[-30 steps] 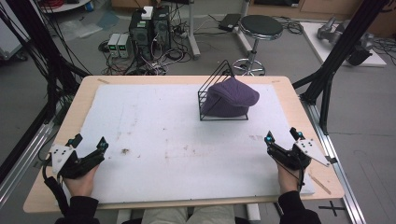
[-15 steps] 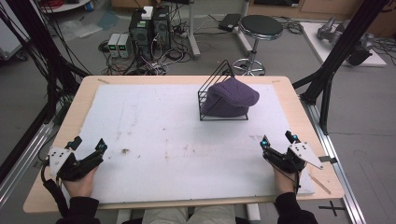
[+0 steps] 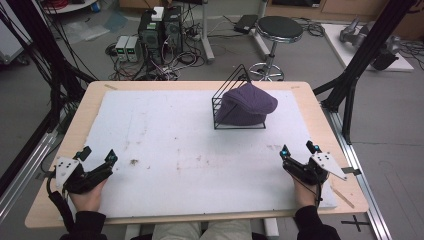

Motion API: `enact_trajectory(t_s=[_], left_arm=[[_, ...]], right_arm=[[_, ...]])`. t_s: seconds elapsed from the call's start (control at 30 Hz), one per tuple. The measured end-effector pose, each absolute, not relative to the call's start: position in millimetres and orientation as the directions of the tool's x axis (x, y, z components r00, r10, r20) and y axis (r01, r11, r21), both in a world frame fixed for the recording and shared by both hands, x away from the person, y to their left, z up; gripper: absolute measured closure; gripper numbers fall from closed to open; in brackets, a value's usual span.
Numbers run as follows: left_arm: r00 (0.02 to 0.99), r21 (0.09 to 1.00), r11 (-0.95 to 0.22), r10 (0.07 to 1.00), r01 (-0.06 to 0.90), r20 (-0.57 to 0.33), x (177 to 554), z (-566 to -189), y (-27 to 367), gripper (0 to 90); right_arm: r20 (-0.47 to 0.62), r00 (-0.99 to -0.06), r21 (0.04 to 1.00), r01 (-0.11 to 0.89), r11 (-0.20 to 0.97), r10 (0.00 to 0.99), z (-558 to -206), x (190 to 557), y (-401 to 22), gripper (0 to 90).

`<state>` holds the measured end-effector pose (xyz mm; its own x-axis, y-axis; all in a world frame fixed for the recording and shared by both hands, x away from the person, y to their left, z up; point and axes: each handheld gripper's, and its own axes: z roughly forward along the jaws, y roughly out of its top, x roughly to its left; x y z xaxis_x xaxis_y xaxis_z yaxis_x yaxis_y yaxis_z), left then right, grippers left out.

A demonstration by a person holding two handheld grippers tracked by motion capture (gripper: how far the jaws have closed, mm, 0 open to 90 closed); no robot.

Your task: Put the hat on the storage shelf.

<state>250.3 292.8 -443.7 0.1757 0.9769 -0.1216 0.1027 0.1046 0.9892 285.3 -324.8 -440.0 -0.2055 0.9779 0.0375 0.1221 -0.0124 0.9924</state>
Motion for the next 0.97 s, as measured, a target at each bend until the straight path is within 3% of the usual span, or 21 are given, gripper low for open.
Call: enact_trajectory(t_s=[0.97], left_arm=[[0.186,0.987,0.109,0.974,0.118,-0.13,252.5,-445.4,294.5,15.5]], right_arm=[[0.036,-0.224,0.989,0.151,-0.002,0.974,-442.7,287.3,-324.6,11.9]])
